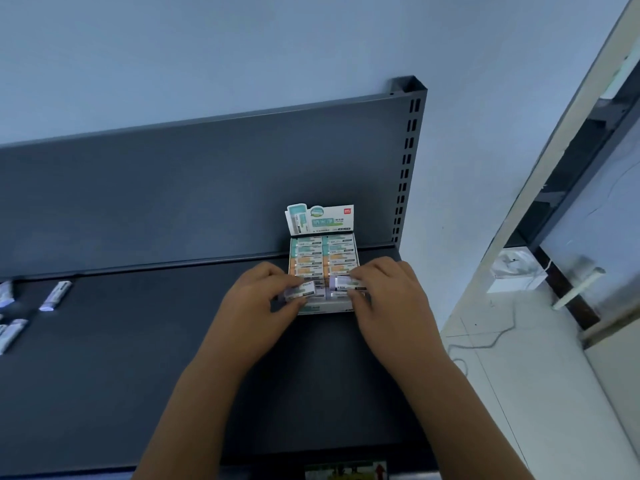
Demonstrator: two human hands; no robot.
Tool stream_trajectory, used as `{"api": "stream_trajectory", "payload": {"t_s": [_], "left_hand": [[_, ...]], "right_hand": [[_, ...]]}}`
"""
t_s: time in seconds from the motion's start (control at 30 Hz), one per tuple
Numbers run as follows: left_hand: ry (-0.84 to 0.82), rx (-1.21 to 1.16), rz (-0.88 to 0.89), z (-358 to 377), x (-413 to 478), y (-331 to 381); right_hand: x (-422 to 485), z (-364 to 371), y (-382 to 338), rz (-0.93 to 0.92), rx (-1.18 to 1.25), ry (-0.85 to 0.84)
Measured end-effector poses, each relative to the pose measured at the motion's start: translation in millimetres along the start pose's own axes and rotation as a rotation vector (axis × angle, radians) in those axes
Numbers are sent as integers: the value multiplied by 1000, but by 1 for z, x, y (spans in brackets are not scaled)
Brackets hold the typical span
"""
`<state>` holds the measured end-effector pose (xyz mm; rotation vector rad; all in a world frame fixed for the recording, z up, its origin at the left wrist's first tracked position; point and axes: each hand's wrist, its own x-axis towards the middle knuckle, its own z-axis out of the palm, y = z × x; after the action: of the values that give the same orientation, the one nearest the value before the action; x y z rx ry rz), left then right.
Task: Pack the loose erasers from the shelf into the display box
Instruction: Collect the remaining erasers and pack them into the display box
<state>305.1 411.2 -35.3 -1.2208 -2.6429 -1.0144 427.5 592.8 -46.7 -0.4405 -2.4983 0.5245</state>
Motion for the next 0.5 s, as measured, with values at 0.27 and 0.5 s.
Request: {"api": "stream_trajectory", "payload": {"t_s": [0.27,0.5], "left_hand": [[-110,36,40,8,13,-8],[-119,42,109,6,16,-17]], "right_hand": [[11,2,4,22,-37,-76],[12,7,2,35,-44,-128]]}}
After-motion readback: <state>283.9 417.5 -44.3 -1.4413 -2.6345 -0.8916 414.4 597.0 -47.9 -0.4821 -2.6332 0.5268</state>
